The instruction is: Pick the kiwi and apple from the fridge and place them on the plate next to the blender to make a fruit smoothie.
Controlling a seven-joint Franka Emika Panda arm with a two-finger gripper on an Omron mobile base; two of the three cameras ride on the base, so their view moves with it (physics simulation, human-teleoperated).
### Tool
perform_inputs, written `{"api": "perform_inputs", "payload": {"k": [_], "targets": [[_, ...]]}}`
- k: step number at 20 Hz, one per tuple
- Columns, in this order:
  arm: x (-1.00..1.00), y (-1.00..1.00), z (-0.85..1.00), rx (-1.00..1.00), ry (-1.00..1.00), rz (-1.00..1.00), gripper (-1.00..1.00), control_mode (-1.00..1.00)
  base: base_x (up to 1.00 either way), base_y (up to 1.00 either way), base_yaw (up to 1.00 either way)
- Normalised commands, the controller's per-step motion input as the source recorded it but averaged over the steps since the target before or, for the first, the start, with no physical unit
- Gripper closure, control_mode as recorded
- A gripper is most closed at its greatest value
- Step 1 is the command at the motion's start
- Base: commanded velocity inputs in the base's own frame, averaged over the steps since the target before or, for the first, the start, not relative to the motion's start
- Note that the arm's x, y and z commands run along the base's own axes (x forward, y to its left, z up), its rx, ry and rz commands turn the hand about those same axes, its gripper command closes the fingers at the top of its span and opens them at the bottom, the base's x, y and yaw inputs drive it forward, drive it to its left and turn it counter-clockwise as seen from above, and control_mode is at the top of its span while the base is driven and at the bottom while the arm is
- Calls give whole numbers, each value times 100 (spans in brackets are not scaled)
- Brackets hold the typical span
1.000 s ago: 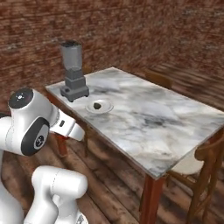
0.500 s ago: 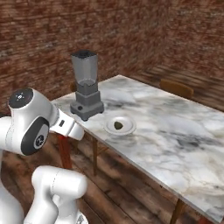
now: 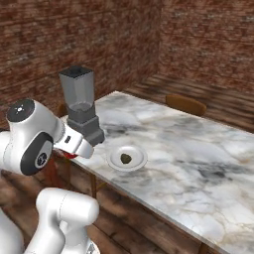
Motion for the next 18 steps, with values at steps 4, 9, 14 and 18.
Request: {"api": "perform_inputs", "payload": {"k": [4,9,14,18], "targets": [[0,0,0,0,0,0,100,100,35,-41,-16],[13,-3,-5,0,1,-2,100,-100,29,-7,-10],[96,-11,-37,0,18,-7,100,-100,0,0,0],[98,0,-63,0,20,-1,100,-100,0,0,0]]}}
